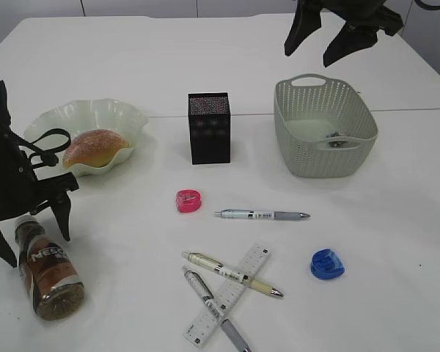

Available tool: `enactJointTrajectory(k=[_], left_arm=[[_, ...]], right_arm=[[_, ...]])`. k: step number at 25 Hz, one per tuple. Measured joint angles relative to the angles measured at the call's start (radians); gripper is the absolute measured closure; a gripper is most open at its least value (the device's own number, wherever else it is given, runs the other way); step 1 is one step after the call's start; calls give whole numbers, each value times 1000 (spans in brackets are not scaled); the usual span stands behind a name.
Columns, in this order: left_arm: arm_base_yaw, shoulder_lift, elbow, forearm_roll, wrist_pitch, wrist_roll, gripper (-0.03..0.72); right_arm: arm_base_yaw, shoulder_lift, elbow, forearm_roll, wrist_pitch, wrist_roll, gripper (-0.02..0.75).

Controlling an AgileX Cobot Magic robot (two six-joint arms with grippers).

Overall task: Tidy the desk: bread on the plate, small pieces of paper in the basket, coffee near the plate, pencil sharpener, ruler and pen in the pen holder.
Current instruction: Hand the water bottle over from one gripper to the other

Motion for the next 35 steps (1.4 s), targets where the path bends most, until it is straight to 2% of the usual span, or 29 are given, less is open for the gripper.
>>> enactJointTrajectory(k=[8,11,13,18,21,35], left_arm=[[0,29,0,-14,-2,0,104],[0,35,0,-17,0,0,127],[0,35,0,-17,0,0,170],[0,35,0,0,4,0,374],[0,35,-2,21,7,12,410],[0,23,-6,81,57,423,416]], right_arm=[[0,0,0,0,0,0,248],[0,0,0,0,0,0,248],[0,0,0,0,0,0,248],[0,0,0,0,0,-1,248],[0,0,0,0,0,-1,248],[0,0,0,-30,0,-1,248]])
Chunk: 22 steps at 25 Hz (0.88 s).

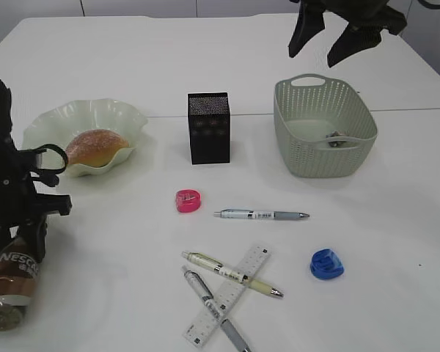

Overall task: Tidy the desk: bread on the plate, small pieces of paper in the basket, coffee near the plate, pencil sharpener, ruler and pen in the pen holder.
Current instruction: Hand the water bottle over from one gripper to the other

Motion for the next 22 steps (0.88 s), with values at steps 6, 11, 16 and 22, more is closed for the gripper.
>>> enactJointTrajectory(k=[6,11,16,22], left_arm=[[0,-37,-4,49,98,65,416],[0,-58,-7,43,113,138,416],[0,-152,-3,39,57,165,416],[0,-407,193,39,-226,174,416]], right_arm=[[0,0,0,-56,0,0,248],[0,0,0,-91,0,-1,248],[0,0,0,-94,0,-2,248],[0,0,0,-88,0,-2,248]])
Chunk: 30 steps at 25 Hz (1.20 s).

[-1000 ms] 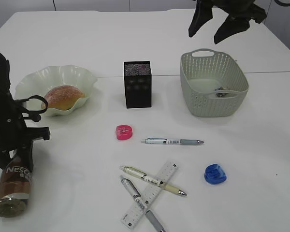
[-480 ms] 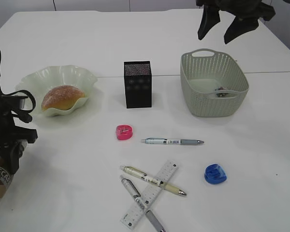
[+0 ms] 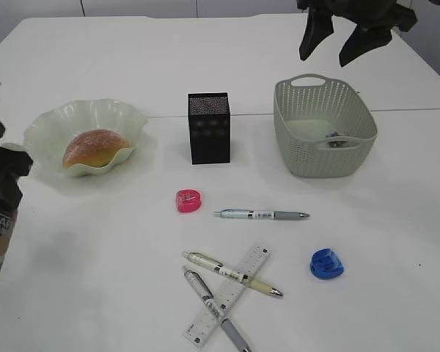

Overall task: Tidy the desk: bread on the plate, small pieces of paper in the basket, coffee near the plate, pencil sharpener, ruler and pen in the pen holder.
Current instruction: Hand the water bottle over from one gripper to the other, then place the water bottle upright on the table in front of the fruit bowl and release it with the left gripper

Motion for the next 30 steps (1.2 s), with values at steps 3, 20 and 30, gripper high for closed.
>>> enactJointTrajectory(k=[3,20,30], left_arm=[[0,-166,158,9,-248,0,416],[8,-101,403,9,-1327,1,416],[8,129,546,9,-1822,-27,416]], right_arm=[[0,0,0,2,0,-2,248],[0,0,0,-10,0,-146,248],[0,0,0,-13,0,-236,248]])
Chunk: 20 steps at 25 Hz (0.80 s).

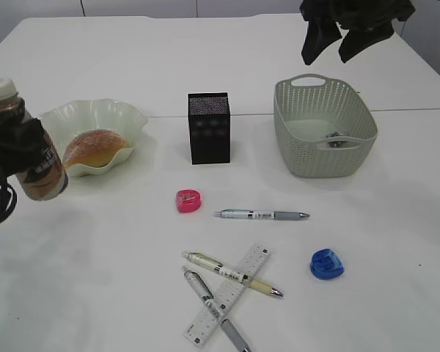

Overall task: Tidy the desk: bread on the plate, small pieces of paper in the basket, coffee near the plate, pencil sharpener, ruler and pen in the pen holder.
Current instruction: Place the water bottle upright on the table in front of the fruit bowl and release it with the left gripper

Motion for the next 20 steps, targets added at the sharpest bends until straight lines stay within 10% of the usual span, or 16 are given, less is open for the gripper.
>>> enactJointTrajectory(k=[20], left_arm=[[0,202,-50,0,-50,-4,416]], right_arm=[[0,0,0,-4,0,-9,248]])
